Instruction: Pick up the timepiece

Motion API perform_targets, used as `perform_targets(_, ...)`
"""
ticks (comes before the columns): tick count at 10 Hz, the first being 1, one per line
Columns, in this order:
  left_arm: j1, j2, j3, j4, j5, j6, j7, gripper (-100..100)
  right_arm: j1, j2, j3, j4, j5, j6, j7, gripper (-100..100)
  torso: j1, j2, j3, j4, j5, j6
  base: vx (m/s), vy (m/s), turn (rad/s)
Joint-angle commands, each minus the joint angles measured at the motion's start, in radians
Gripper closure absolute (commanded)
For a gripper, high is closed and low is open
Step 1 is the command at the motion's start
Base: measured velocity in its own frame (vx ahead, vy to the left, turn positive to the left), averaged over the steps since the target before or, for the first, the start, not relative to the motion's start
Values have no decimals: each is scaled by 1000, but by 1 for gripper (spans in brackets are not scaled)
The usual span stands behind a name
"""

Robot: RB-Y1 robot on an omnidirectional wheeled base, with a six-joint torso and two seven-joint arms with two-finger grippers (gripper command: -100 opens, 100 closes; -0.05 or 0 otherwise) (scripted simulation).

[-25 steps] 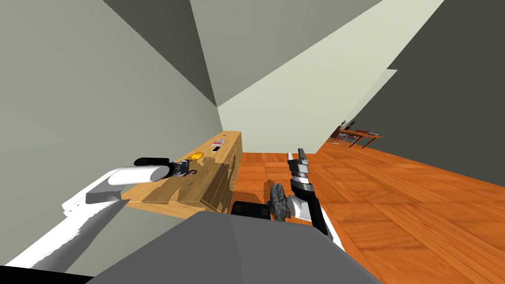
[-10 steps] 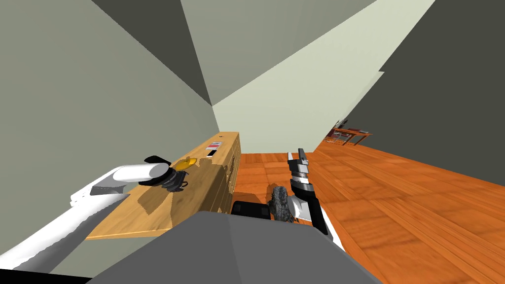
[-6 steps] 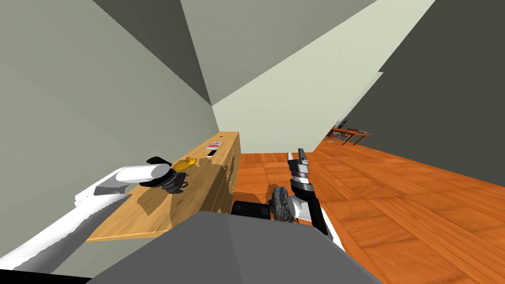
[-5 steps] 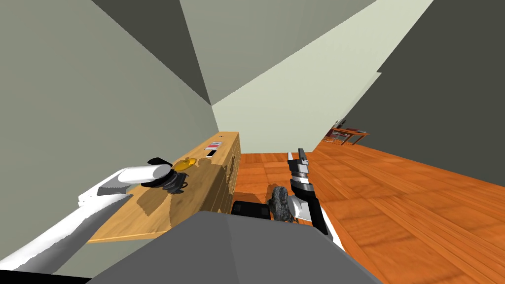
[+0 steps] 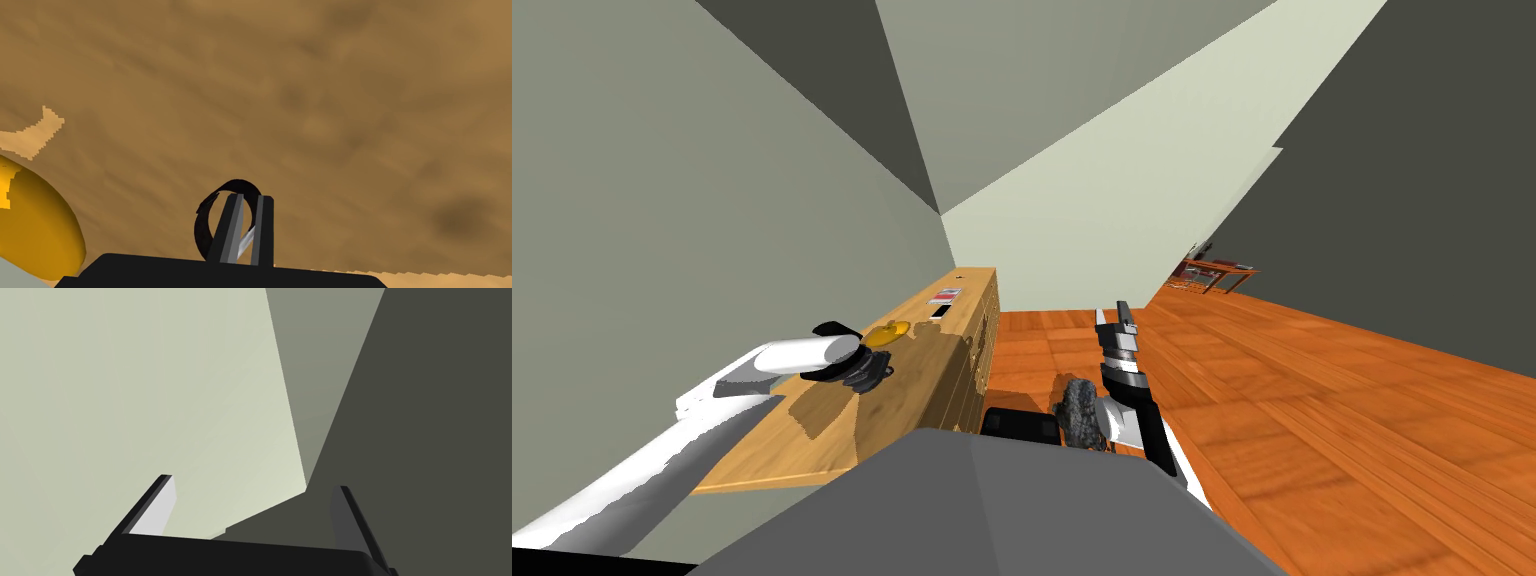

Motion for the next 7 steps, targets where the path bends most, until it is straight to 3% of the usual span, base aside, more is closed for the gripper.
perform_targets(1, 0, 0, 0, 0, 0, 0, 0, 100, 0, 0, 0, 0, 0, 0, 0, 0, 0, 0, 0, 0, 0, 0, 0, 0, 0)
perform_targets(2, 0, 0, 0, 0, 0, 0, 0, 100, 0, 0, 0, 0, 0, 0, 0, 0, 0, 0, 0, 0, 0, 0, 0, 0, 0)
perform_targets(3, 0, 0, 0, 0, 0, 0, 0, 0, 0, 0, 0, 0, 0, 0, 0, 0, 0, 0, 0, 0, 0, 0, 0, 0, 0)
perform_targets(4, 5, 11, 14, -31, 16, 28, 13, 100, 0, 0, 0, 0, 0, 0, 0, 0, 0, 0, 0, 0, 0, 0, 1, -4, 39)
perform_targets(6, 10, 12, 18, -35, 19, 28, 11, 100, 0, 0, 0, 0, 0, 0, 0, 0, -1, 0, 0, 0, -1, 0, 2, -5, 31)
perform_targets(7, 11, 13, 20, -38, 20, 32, 12, 0, 0, 0, 0, 0, 0, 0, 0, 0, 0, 0, 0, 0, 0, 0, 0, 0, 0)
